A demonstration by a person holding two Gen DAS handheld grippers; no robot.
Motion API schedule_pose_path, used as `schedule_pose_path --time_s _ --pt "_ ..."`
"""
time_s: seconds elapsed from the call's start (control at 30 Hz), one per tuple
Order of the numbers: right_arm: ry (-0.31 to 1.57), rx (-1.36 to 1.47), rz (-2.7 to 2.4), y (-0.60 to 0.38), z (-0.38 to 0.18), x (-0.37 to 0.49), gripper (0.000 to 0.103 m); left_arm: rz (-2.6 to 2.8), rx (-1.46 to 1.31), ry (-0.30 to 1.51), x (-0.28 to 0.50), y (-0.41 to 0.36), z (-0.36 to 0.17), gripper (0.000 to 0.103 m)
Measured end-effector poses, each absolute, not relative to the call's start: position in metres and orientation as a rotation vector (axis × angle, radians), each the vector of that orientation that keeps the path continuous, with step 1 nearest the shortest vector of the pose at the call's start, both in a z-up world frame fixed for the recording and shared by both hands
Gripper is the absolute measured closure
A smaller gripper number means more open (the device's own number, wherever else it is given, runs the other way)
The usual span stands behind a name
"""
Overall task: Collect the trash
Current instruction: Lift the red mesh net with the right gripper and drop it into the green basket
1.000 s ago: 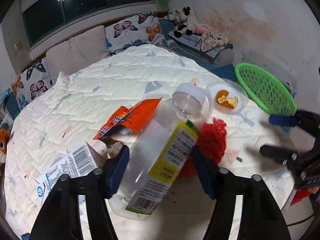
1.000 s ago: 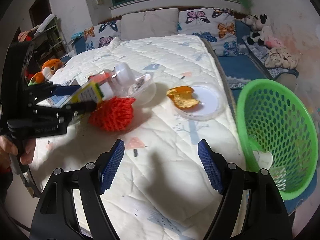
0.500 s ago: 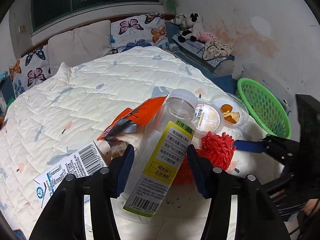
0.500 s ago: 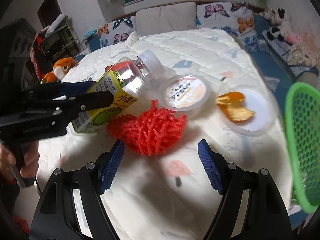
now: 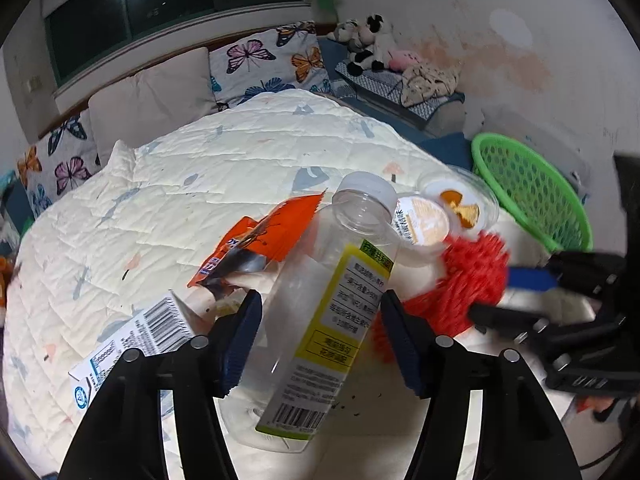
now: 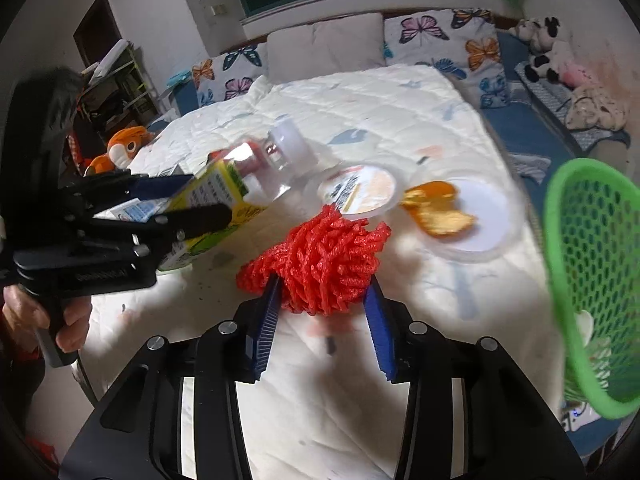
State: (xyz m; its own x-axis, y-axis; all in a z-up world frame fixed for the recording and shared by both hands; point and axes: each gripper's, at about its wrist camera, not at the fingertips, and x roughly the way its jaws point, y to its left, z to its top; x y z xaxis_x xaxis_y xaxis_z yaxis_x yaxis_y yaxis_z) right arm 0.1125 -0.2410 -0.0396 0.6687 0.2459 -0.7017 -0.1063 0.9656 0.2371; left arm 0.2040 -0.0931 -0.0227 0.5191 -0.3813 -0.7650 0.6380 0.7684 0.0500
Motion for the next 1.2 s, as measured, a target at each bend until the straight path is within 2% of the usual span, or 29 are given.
schedule_pose_path --time_s 0.33,0.47,0.57,0.77,1.2 --pt "0.786 0.197 0.148 -0.273 -0.026 0.093 0.061 -0.598 0.449 0.813 0.198 -0.116 -0.036 0.036" --pt "0.790 0.202 0.133 -0.281 -0.026 0.088 0.061 -0.637 0.457 0.846 0.202 -0.121 -0.037 0.021" --pt "0.790 0.201 0.125 -0.286 -0.025 0.083 0.061 -0.684 0.416 0.887 0.209 -0.120 -0.035 0.016" --pt "0.780 0.202 0.120 -0.291 -0.022 0.078 0.061 -0.729 0.345 0.982 0.234 -0.112 -0.040 0.015" --pt "0.783 0.220 0.119 -0.295 -0.025 0.080 0.061 -0.838 0.350 0.976 0.220 -0.112 -0.038 0.015"
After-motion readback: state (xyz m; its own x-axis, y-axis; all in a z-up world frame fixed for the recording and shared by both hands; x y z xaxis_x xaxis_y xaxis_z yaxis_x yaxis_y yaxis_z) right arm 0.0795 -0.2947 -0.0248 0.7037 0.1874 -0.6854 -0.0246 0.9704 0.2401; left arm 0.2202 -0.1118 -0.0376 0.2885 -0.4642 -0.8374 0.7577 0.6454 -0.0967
